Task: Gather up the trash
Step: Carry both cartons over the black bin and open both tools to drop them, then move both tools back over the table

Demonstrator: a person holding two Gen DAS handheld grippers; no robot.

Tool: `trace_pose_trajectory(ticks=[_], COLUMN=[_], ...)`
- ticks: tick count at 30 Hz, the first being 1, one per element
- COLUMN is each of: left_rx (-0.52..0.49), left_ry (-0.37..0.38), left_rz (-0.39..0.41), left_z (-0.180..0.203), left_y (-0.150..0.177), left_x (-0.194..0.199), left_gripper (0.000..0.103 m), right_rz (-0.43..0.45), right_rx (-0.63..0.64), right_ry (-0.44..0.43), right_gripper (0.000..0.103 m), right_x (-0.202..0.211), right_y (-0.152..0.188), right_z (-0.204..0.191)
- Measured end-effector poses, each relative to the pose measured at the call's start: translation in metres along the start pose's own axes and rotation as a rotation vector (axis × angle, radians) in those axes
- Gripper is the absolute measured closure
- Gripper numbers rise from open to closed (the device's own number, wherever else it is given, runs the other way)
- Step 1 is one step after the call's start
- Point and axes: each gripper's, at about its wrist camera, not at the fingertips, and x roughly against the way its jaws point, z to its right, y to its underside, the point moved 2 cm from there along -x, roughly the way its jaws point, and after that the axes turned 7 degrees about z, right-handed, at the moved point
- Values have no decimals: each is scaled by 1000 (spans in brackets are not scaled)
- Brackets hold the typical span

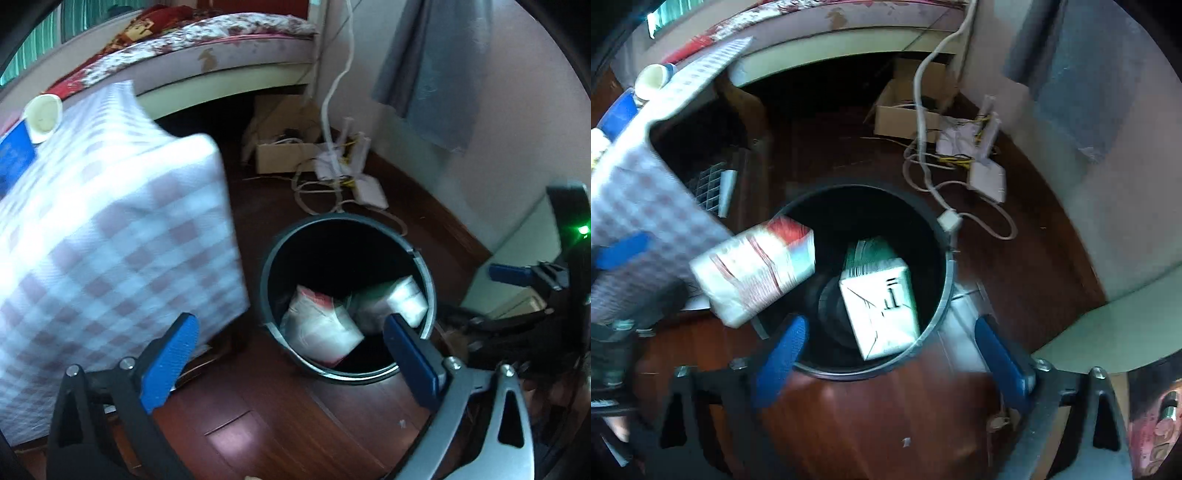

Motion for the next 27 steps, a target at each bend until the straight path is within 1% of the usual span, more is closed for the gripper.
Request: trace_pose_trajectory(ticks=[3,5,7,10,18,27], left_rx=[1,4,10,19,46,65], left_ry=[-25,-35,-44,-52,-86,-114], left_rz=[13,18,28,46,86,119], left_z=[-8,-12,-17,-24,-43,-57], left_y=[1,3,4,1,2,4], left_x=[6,12,21,31,49,68], left_gripper=[1,1,1,1,1,1], right_rz=[-1,5,15,51,114,141], right_rx=[-40,-37,-29,-15,1,35], right_ry=[10,18,21,22,6,-6], right_gripper=[9,8,7,2,1,1], right_x=[4,8,12,25,51,73], right_y=[5,5,3,-2,-16,-19], right_z=[8,6,1,-11,-37,-61])
